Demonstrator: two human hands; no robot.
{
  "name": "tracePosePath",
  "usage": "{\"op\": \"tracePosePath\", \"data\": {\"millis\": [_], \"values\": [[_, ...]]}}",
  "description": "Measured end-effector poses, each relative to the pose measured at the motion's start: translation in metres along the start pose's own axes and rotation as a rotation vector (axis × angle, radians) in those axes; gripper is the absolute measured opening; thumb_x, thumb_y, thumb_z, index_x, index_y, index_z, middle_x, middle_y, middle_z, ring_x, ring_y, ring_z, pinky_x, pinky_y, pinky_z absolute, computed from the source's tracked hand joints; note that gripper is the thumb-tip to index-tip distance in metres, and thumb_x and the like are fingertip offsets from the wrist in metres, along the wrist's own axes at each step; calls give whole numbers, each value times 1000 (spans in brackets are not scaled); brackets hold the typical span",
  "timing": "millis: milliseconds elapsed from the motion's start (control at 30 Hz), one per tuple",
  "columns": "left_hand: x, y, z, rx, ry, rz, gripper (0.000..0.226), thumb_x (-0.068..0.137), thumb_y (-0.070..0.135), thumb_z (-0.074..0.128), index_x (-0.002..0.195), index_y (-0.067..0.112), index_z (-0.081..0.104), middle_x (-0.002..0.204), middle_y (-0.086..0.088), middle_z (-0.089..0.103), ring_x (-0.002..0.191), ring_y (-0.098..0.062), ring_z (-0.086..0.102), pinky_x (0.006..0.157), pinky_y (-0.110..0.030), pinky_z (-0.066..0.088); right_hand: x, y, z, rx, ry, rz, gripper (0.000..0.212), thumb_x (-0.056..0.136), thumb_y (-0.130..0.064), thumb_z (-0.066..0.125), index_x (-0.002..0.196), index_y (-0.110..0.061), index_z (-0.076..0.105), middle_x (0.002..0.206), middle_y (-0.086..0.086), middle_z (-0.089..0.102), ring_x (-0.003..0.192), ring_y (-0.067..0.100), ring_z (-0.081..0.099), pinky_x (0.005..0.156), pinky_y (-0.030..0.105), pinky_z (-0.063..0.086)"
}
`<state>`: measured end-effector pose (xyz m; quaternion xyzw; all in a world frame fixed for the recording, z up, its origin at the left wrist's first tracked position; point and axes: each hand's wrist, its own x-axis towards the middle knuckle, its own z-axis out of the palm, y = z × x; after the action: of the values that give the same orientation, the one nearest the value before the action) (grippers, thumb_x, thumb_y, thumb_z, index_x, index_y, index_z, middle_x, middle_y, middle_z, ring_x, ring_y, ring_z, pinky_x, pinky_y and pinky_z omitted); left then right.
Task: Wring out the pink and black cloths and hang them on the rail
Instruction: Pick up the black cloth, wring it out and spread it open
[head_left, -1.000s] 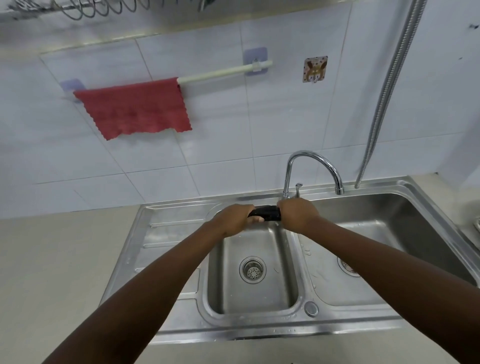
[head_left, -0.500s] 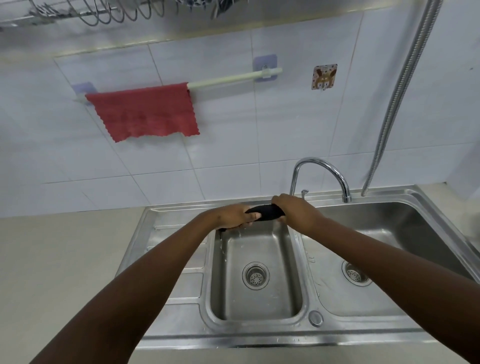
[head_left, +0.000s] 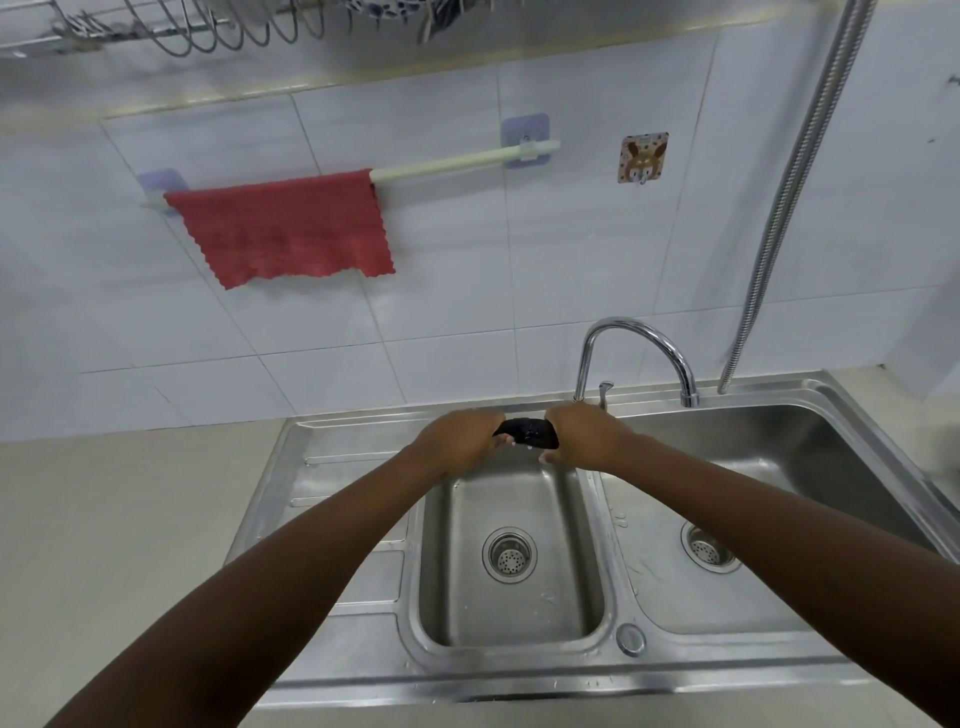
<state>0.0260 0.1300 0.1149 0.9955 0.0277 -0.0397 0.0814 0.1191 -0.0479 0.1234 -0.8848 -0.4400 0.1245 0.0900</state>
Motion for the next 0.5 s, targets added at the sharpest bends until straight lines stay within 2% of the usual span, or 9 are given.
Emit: {"op": "tracePosePath", "data": {"millis": [67,100,167,267,367,433,500], "values": [[-1,0,3,55,73,12,26,98,37,42,103,14,53,79,1,53,65,-18,44,46,-25,21,3,-2,-3,13,-29,15,15,79,-26,64,75,-12,57,85,11,68,83,25,64,64,28,39],[-1,-1,4,71,105,14,26,98,37,42,103,14,53,79,-2,58,63,-20,44,46,-27,20,4,-4,-4,42,-40,24,19,80,-24,61,66,-14,52,79,10,66,81,25,64,63,28,39],[-1,-3,7,99,158,18,24,98,37,42,102,15,50,79,-7,64,59,-23,44,46,-29,22,4,-5,-6,136,-63,62,31,79,-24,59,53,-21,42,64,3,57,68,21,58,57,27,38],[-1,-5,9,144,220,24,21,96,38,41,97,17,43,68,-8,62,50,-25,42,44,-28,24,4,-8,-8,336,-110,132,33,76,-21,58,47,-23,40,50,-3,46,50,14,46,50,26,33],[2,-4,13,174,263,22,19,94,36,43,91,18,40,64,-7,61,47,-26,41,41,-27,22,2,-5,-9,498,-105,165,28,69,-18,58,47,-23,42,44,-8,46,41,10,43,45,22,30],[6,-5,15,161,251,11,21,95,38,43,95,17,43,71,-8,64,53,-28,48,45,-29,30,0,0,-6,552,-92,151,20,69,-17,59,53,-21,48,44,-9,50,40,9,48,41,19,32],[11,-5,12,79,164,-4,26,96,41,41,104,18,49,84,-8,68,66,-28,57,54,-33,42,0,5,-4,485,-79,87,10,72,-17,60,63,-15,57,55,-3,57,53,15,58,45,19,39]]}}
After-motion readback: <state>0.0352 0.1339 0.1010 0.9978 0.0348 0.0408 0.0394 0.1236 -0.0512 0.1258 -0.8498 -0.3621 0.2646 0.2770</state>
